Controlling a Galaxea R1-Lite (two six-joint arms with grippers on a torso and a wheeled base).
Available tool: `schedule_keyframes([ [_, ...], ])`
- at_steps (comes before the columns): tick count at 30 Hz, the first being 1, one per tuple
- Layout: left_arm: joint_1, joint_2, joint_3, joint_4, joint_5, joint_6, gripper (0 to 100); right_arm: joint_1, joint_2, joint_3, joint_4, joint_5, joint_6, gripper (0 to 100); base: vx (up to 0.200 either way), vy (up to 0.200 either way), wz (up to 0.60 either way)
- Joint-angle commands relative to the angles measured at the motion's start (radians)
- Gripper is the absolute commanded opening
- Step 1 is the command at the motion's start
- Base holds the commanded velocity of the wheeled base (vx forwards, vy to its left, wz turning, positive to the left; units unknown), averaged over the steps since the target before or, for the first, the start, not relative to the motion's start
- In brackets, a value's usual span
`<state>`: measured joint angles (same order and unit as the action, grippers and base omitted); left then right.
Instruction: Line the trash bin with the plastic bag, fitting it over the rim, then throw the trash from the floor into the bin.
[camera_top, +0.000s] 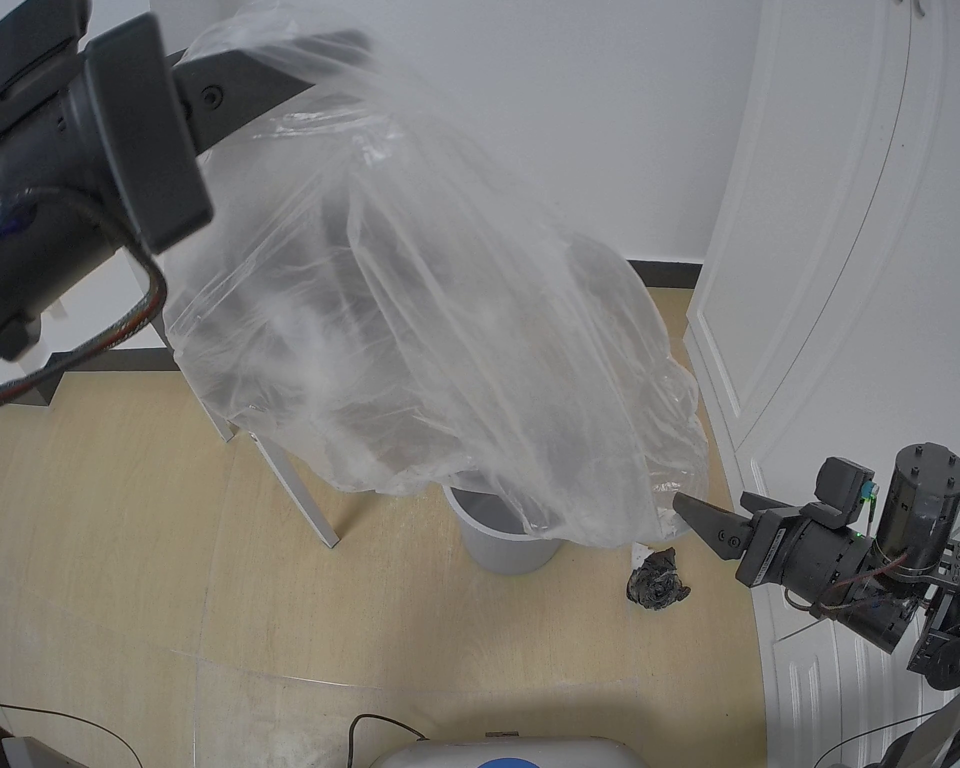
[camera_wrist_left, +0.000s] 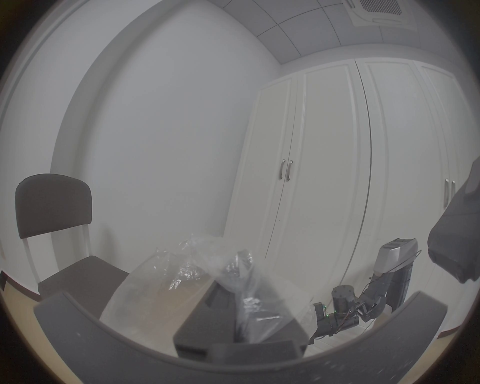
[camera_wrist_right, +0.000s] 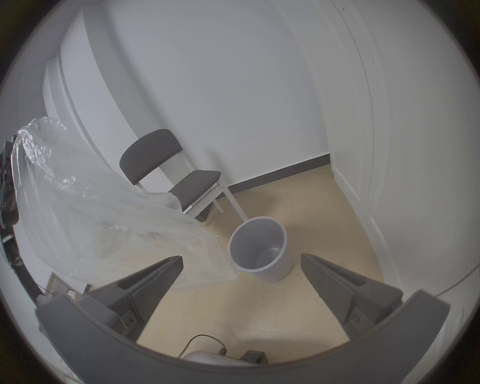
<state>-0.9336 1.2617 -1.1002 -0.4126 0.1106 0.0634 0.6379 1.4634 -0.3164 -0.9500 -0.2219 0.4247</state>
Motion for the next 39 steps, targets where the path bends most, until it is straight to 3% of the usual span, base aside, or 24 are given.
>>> schedule_keyframes([
  [1,-0.013,0.010,-0.004,-0.012,-0.006,-0.001,0,0.014,0.026,-0.004,-0.001,0.016,0.023,100,0.000,0.000,0.00],
  [7,-0.017,0.008,-0.004,-0.023,-0.020,-0.002,0,0.014,0.026,-0.016,-0.001,0.081,0.101,100,0.000,0.000,0.00],
  [21,-0.028,0.008,-0.010,-0.048,-0.023,-0.002,0,0.011,0.066,-0.015,-0.001,0.084,0.126,100,0.000,0.000,0.00],
  [22,-0.028,0.008,-0.010,-0.048,-0.023,-0.002,0,0.011,0.068,-0.015,-0.001,0.084,0.126,0,0.000,0.000,0.00],
  [32,-0.036,0.012,0.006,-0.058,-0.022,-0.027,0,0.006,0.063,-0.032,-0.003,0.084,0.131,0,0.000,0.000,0.00],
  [39,-0.024,0.018,0.135,-0.163,-0.020,-0.086,0,0.000,0.028,-0.038,-0.003,0.081,0.131,0,0.000,0.000,0.00],
])
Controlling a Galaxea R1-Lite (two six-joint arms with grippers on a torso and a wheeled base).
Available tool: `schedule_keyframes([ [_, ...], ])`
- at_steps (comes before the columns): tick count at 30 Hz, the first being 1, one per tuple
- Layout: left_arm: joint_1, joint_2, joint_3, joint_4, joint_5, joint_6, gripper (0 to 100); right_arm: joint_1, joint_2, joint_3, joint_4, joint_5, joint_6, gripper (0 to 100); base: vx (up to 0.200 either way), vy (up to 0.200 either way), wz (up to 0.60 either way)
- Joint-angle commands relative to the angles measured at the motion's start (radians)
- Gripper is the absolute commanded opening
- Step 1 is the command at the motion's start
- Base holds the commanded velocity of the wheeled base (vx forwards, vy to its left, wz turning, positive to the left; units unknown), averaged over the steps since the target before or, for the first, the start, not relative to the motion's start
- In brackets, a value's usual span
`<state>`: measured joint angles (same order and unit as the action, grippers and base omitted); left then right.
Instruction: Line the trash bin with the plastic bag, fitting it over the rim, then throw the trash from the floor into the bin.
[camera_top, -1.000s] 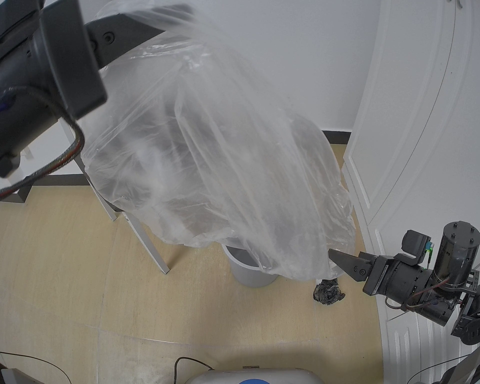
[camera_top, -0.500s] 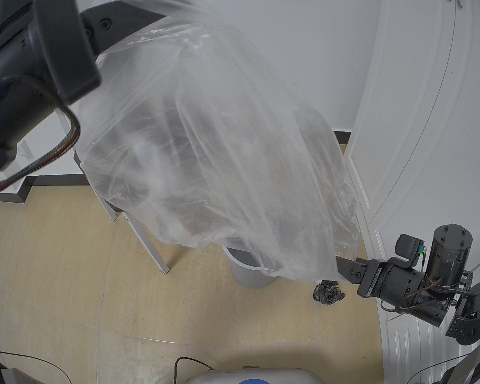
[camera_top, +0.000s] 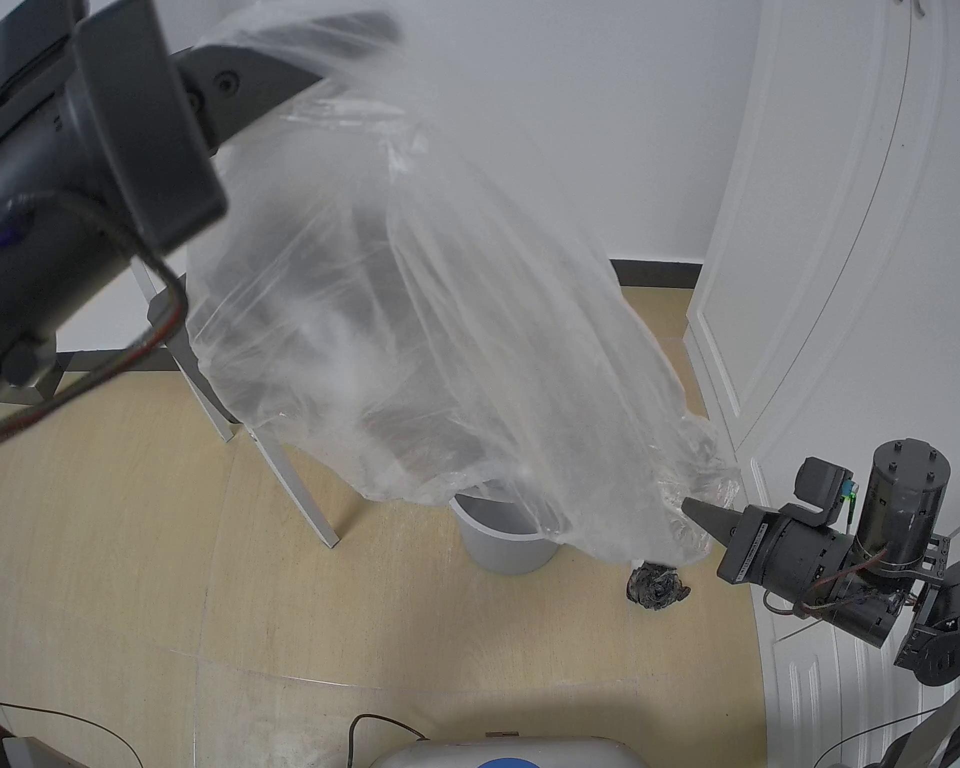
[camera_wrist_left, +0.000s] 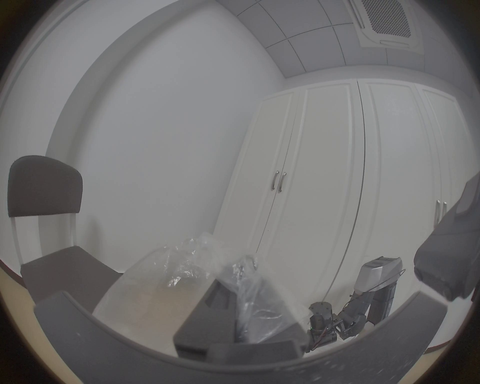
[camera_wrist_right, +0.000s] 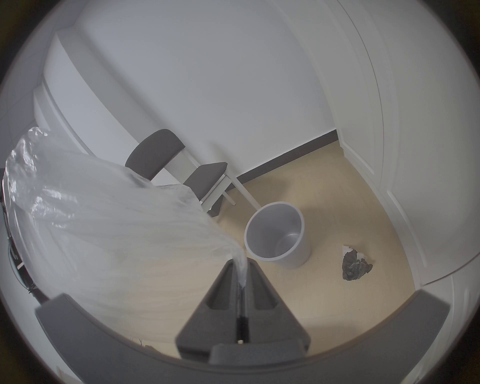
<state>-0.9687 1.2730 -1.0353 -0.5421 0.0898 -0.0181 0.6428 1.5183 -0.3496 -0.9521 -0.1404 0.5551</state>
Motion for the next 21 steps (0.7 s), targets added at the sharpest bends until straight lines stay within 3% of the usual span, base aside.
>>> schedule_keyframes([
  [1,0.018,0.005,0.087,-0.035,0.004,-0.006,0,-0.006,-0.032,-0.011,0.001,-0.004,0.000,0,0.000,0.000,0.00],
  [9,0.125,0.006,0.164,-0.030,0.005,-0.003,0,-0.006,-0.084,-0.034,0.006,-0.042,-0.004,0,0.000,0.000,0.00],
  [17,0.154,0.005,0.248,-0.032,0.011,-0.011,0,-0.008,-0.118,-0.045,0.015,-0.053,-0.011,0,0.000,0.000,0.00],
  [21,0.177,0.005,0.302,-0.032,0.070,-0.016,0,-0.008,-0.118,-0.052,0.015,-0.082,-0.017,0,0.000,0.000,0.00],
])
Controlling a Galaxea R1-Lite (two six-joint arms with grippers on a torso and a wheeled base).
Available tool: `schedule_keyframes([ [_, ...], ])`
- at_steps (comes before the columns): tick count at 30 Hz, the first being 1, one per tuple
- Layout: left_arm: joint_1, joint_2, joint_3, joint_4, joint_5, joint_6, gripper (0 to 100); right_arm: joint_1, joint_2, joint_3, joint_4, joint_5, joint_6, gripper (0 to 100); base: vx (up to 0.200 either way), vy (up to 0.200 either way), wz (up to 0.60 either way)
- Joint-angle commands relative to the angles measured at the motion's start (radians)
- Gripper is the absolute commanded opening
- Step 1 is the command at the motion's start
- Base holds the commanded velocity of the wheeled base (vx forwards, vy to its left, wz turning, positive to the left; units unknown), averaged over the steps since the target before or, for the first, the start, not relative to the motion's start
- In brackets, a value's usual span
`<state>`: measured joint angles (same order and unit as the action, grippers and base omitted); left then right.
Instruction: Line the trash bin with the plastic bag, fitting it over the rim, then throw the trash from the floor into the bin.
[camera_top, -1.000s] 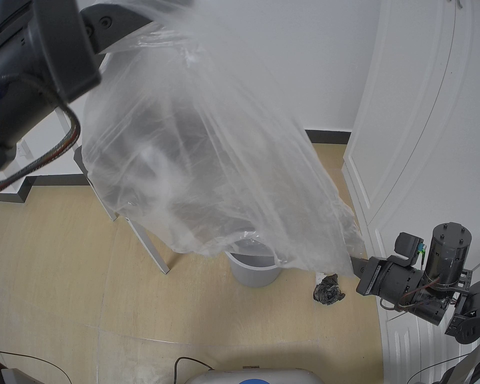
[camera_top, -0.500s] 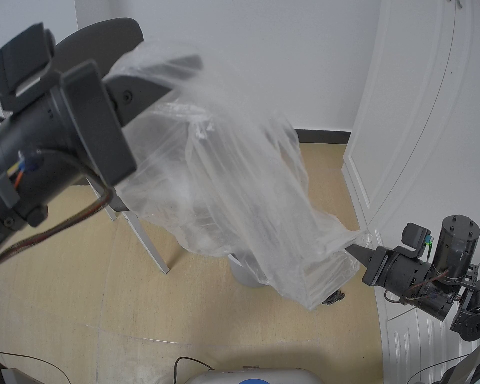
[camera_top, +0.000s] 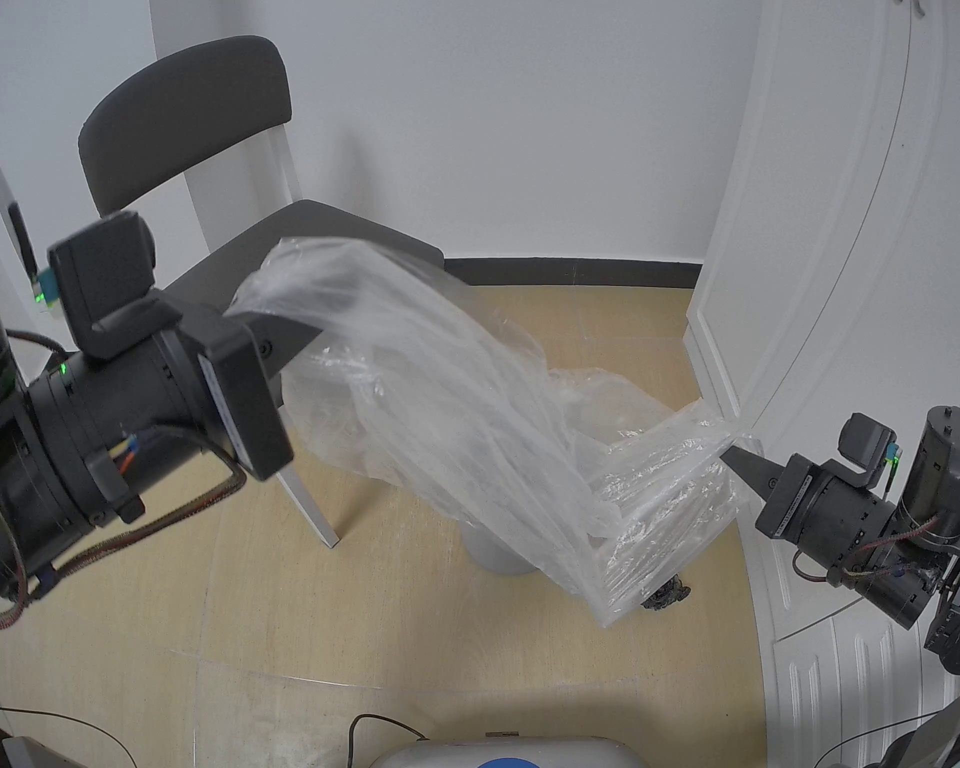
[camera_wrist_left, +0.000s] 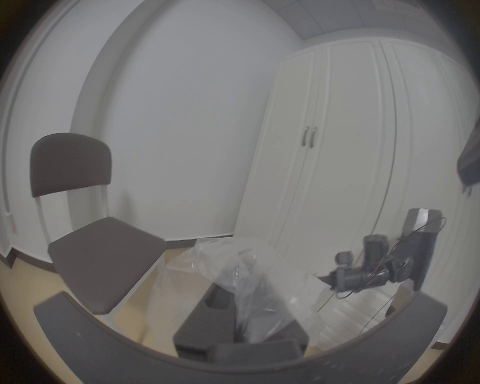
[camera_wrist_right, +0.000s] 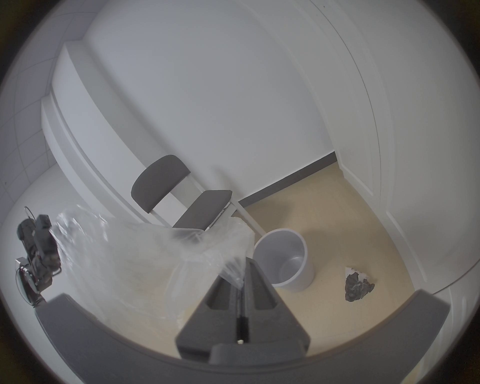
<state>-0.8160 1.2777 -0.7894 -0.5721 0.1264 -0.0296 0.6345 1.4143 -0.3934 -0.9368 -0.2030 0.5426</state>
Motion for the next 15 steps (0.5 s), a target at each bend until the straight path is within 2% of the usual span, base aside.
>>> schedule_keyframes([
  [1,0.026,0.000,0.059,-0.002,0.036,-0.004,0,0.001,-0.014,-0.010,0.000,-0.023,-0.004,0,0.000,0.000,0.00],
  [9,0.041,-0.003,0.136,-0.006,0.048,-0.107,0,0.001,-0.003,-0.047,0.010,-0.090,-0.013,0,0.000,0.000,0.00],
  [15,0.057,-0.001,0.163,-0.006,0.048,-0.116,0,0.001,-0.003,-0.093,0.064,-0.170,-0.042,0,0.000,0.000,0.00],
])
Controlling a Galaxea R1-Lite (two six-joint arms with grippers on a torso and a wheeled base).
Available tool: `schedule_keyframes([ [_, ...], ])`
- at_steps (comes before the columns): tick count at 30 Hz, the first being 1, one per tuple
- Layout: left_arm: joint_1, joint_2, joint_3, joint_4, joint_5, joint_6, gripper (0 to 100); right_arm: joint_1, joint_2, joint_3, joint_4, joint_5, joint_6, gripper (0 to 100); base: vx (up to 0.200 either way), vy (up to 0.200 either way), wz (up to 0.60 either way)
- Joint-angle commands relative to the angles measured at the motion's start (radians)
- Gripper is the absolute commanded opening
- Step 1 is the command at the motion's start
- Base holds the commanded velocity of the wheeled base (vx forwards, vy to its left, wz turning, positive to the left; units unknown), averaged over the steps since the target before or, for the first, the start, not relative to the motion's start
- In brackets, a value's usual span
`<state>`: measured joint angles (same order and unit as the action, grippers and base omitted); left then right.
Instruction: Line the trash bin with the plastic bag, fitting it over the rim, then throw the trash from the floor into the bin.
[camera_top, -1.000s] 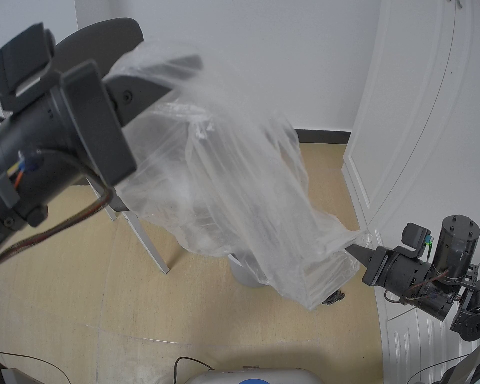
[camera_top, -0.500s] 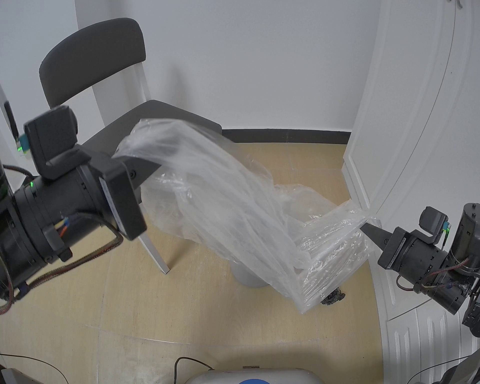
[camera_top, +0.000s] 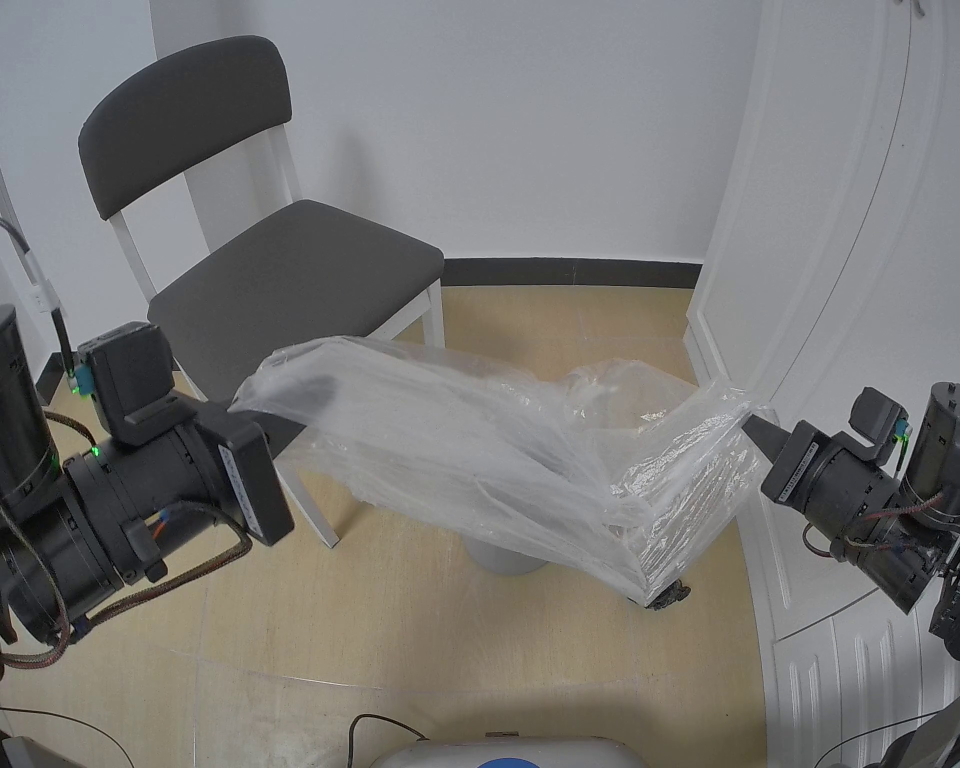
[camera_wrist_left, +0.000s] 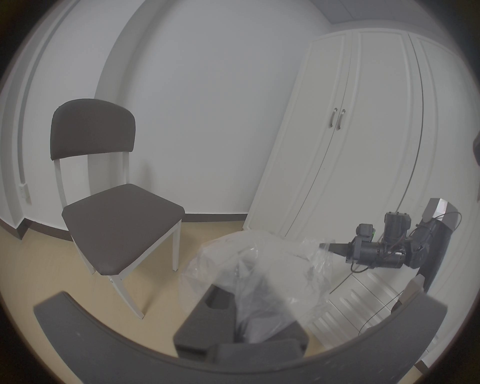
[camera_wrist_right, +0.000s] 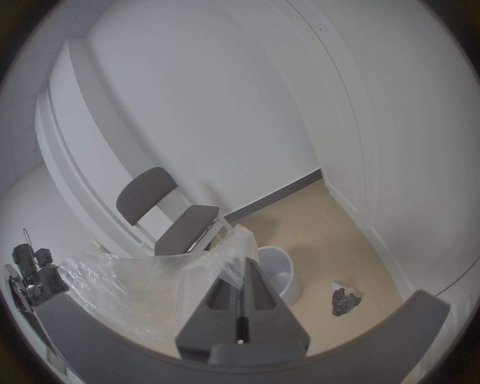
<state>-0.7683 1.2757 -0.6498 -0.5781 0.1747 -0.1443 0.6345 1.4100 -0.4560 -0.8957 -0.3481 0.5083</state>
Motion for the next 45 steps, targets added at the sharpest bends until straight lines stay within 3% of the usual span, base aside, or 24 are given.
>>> schedule_keyframes([
  [1,0.011,0.002,0.032,0.000,0.000,0.000,0,0.001,0.000,-0.038,0.032,-0.037,-0.008,0,0.000,0.000,0.00],
  [11,0.052,0.010,0.117,-0.048,0.002,-0.005,0,-0.002,0.009,-0.035,0.029,-0.132,-0.111,0,0.000,0.000,0.00],
  [19,0.055,0.093,0.242,-0.200,0.023,-0.012,0,-0.001,0.014,-0.018,0.026,-0.135,-0.129,0,0.000,0.000,0.00],
  [45,0.162,0.203,0.269,-0.203,0.031,-0.008,0,0.010,-0.048,0.085,0.024,-0.121,-0.267,0,0.000,0.000,0.00],
])
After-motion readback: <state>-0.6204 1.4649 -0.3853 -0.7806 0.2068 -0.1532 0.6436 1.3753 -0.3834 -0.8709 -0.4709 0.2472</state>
